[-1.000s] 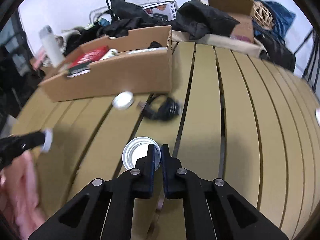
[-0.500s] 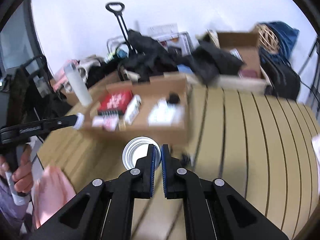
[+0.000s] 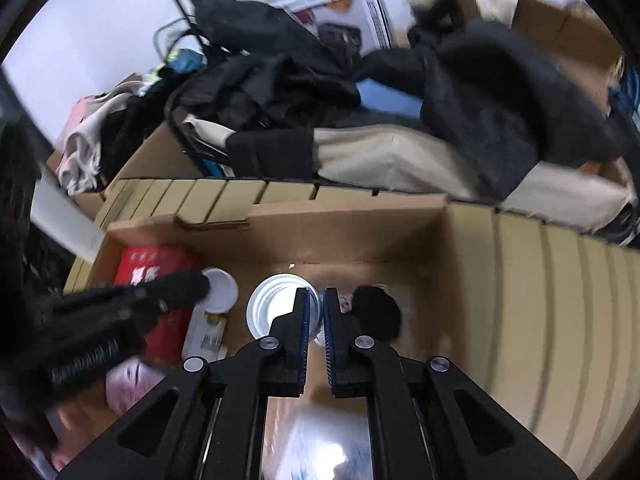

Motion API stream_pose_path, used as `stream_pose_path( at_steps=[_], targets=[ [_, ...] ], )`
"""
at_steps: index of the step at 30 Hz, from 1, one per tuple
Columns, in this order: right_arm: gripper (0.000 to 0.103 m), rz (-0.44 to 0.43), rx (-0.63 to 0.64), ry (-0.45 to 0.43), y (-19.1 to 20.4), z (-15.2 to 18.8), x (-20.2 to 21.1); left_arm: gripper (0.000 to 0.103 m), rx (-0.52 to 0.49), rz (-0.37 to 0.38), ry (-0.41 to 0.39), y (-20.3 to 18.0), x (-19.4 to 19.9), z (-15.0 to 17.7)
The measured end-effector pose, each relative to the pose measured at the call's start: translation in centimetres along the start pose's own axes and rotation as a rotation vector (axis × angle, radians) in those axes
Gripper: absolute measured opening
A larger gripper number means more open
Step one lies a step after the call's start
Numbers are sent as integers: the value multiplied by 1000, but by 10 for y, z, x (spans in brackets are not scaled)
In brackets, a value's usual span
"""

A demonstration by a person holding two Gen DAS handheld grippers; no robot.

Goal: Organize objects
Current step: 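Carry the cap and lid into the tray and open both tools, then withdraw both tools from the tray toward the last items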

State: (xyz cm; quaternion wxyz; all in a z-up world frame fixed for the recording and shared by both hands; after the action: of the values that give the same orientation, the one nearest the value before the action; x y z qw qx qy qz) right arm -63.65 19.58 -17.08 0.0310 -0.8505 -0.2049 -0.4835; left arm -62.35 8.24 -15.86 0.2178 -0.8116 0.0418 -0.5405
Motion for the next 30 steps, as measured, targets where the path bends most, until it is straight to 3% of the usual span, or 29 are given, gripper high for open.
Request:
stream_pose_path(
  at_steps=[2, 4, 5, 6, 7, 9, 13, 16, 19, 21, 26, 30],
  targets=[
    [47, -9, -7, -38, -2, -4, 3, 65, -5, 9, -64, 3, 12, -4],
    [65, -14, -17, -83, -6, -9, 14, 76, -10, 40, -81, 6, 26, -8],
    [77, -15, -17, -97, -6, -11, 19, 82, -5, 39, -84, 9, 32, -11],
    [82, -9, -9, -107, -7, -12, 26, 88, 8, 13, -90, 15, 42, -12],
    [83, -2, 8, -110, -6, -12, 33, 97, 17, -13, -95, 20, 48, -13],
    [83, 4, 42, -106, -4, -13, 47, 98, 17, -44, -131, 29, 66, -15],
    [83, 40, 116, -80, -2, -9, 79, 103, -26, -183, -206, 53, 115, -10],
    [83, 72, 175, -74, -1, -6, 107, 103, -92, -255, -283, 64, 145, 5],
    [83, 97, 190, -102, 0, 2, 137, 103, -138, -340, -300, 75, 164, 28],
    [83, 77, 175, -119, 4, 13, 157, 103, -139, -350, -326, 77, 180, 45],
    [83, 73, 237, -153, 27, 62, 200, 103, -121, -319, -477, 73, 236, 103],
    [83, 129, 382, -204, 61, 138, 241, 103, -83, -292, -531, 69, 268, 178]
  ],
)
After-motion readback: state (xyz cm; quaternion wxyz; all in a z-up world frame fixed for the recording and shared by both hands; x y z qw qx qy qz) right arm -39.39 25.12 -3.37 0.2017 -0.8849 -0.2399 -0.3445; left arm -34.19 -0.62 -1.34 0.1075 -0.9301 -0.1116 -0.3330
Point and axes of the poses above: each gripper's, at about its wrist camera, not at the fingertips, and x roughly against the way its jaws point, y to its left, z to its underside, the point moved 8 cm from there along -x, roughly the way its jaws point, and after that the axes turned 14 degrees about x, right-handed, at the moved point
